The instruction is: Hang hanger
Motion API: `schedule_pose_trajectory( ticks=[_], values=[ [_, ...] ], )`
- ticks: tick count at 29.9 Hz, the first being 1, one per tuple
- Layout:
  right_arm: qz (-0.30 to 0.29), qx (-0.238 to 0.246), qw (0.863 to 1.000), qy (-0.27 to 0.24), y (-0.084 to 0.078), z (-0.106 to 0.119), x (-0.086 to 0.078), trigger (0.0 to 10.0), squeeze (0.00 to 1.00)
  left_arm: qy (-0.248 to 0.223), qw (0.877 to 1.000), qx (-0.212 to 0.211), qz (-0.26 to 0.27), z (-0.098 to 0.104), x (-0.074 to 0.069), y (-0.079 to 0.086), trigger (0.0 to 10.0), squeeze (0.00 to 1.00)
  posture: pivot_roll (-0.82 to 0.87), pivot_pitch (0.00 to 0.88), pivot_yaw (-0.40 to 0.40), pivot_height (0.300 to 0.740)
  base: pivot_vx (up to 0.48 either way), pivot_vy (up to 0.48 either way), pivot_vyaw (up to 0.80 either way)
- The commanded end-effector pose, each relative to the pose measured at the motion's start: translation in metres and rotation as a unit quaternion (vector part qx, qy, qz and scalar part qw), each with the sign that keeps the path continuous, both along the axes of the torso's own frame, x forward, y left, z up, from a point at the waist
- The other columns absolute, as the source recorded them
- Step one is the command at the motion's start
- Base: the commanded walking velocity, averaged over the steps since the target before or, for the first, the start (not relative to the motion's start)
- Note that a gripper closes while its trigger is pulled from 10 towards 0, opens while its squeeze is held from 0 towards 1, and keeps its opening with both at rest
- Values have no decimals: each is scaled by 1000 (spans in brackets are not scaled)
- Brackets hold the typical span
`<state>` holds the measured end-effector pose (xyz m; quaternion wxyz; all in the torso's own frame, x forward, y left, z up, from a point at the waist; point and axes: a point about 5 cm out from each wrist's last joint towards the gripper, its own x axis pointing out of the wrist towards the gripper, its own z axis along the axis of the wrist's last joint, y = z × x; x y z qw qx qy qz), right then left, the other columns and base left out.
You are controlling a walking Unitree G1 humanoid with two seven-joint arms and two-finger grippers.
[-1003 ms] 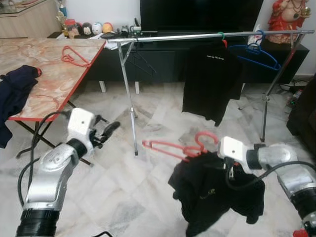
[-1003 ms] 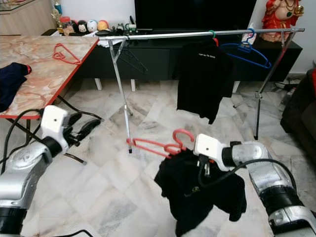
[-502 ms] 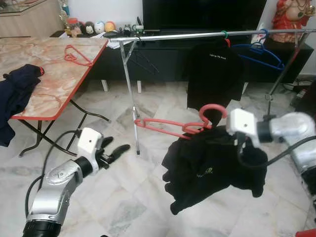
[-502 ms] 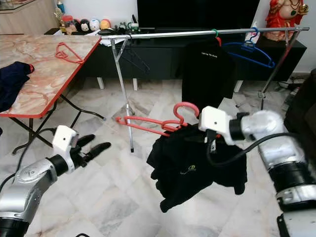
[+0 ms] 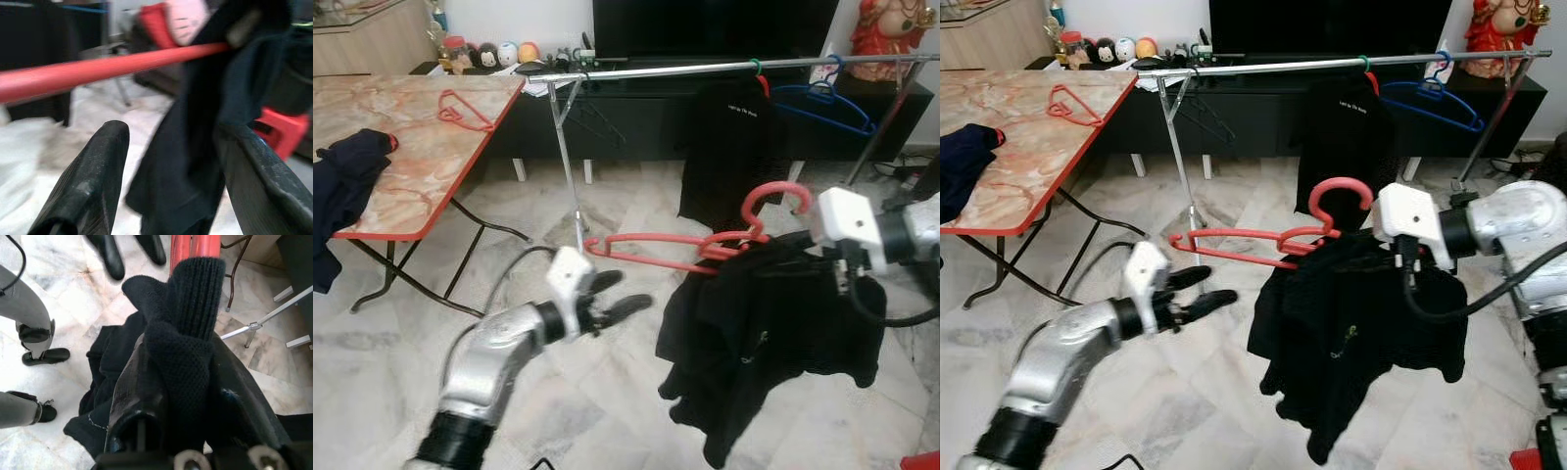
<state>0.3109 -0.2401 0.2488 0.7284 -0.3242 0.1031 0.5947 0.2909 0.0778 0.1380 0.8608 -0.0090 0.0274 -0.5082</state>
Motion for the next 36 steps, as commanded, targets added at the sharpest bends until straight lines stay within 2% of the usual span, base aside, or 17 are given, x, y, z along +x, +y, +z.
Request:
schedule_pose_trajectory(
  ticks=[1,6,9,12,19,21,25,28,32,36],
  values=[
    [8,11,1000,-21,-1,12,-4,0,0,8,1000,13,-23,-4,-1,-8,10000,0,-140,0,37,740,0,0,0],
    [7,25,999,-24,-1,20,-5,0,0,9,998,32,-50,-13,-3,-24,10000,0,-145,0,40,740,0,0,0],
    [6,23,999,-25,-3,21,-5,0,0,10,998,34,-50,-14,-1,-28,10000,0,-145,0,40,740,0,0,0],
    [6,25,999,-27,-5,25,-6,0,0,3,998,46,-33,-15,9,-31,10000,0,-153,0,39,740,0,0,0],
    [11,26,999,-24,-7,28,-8,0,0,-2,998,64,2,-20,19,-31,10000,0,-159,0,36,740,0,0,0],
    [11,25,999,-23,-8,28,-9,0,0,-4,998,61,29,-19,25,-29,10000,0,-160,0,35,740,0,0,0],
    [11,22,999,-21,-9,27,-9,0,0,-14,997,58,47,-16,32,-29,10000,0,-162,0,35,740,0,0,0],
    [9,19,1000,-20,-10,26,-9,0,0,-15,997,60,39,-17,32,-30,10000,0,-163,0,34,740,0,0,0],
    [10,17,1000,-18,-10,27,-8,0,0,-1,997,69,-38,-24,22,-41,10000,0,-163,0,34,740,0,0,0],
    [12,18,1000,-18,-10,27,-8,0,0,3,996,69,-64,-26,18,-46,10000,0,-174,0,33,740,0,0,0]
  ],
)
